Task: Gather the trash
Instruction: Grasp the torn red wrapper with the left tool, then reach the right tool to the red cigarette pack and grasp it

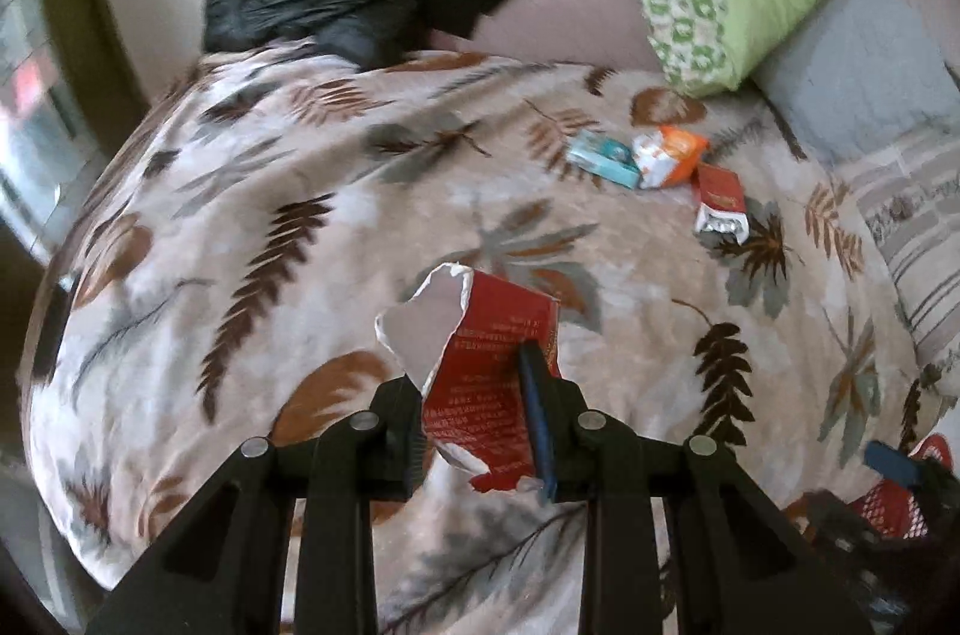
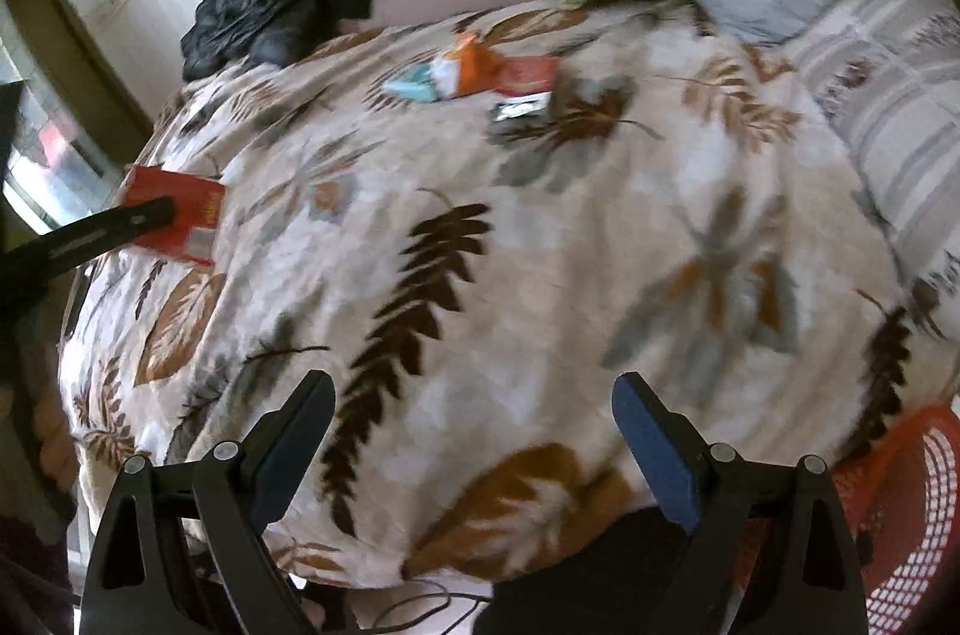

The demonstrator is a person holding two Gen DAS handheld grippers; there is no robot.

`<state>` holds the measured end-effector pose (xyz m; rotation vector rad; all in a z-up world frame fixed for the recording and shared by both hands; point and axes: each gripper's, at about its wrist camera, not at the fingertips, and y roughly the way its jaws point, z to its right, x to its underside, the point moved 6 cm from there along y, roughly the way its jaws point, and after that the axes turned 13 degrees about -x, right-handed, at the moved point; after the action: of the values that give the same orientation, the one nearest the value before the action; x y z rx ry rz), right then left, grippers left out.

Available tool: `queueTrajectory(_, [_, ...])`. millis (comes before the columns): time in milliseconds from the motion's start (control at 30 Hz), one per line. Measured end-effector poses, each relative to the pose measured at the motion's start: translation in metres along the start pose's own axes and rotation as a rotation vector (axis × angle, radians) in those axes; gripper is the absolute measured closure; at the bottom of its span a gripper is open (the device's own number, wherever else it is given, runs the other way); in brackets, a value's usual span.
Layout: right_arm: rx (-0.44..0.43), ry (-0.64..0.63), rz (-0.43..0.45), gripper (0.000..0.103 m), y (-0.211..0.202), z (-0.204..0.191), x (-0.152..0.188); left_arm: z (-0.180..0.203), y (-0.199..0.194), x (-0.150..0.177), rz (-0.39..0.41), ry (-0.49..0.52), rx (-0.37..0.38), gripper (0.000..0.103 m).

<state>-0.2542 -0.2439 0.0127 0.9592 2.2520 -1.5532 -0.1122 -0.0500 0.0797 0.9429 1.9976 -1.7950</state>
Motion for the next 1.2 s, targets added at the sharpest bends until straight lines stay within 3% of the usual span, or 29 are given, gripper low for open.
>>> queueTrajectory(100, [0.004,-0.019,-0.046,0.008,0.026,-0.006,-0.004,-0.017,-0.008,0.006,0.007,-0.013,-0.022,0.076])
queueTrajectory(267, [0.081,-0.087,-0.119,0.008,0.064,-0.007,-0.001,-0.035,-0.014,0.015,0.081,0.045,-0.139,0.076])
queueTrajectory(367, [0.116,-0.065,-0.15,0.008,0.078,0.002,0.008,-0.038,-0.006,0.019,0.057,0.026,-0.118,0.076])
queueTrajectory(500, [0.144,-0.083,-0.129,0.008,0.077,0.001,0.013,-0.032,0.0,0.023,0.038,0.023,-0.092,0.076])
queueTrajectory(667, [0.094,-0.055,-0.119,0.008,0.067,0.0,0.006,-0.022,0.001,0.022,0.038,0.029,-0.052,0.076])
queueTrajectory(900, [0.07,-0.025,-0.051,0.008,0.054,0.011,-0.037,-0.003,0.016,0.008,0.032,0.045,-0.001,0.076])
queueTrajectory(1200, [0.107,-0.027,0.044,0.008,0.078,0.035,-0.13,0.016,0.04,-0.002,0.034,0.088,0.04,0.076])
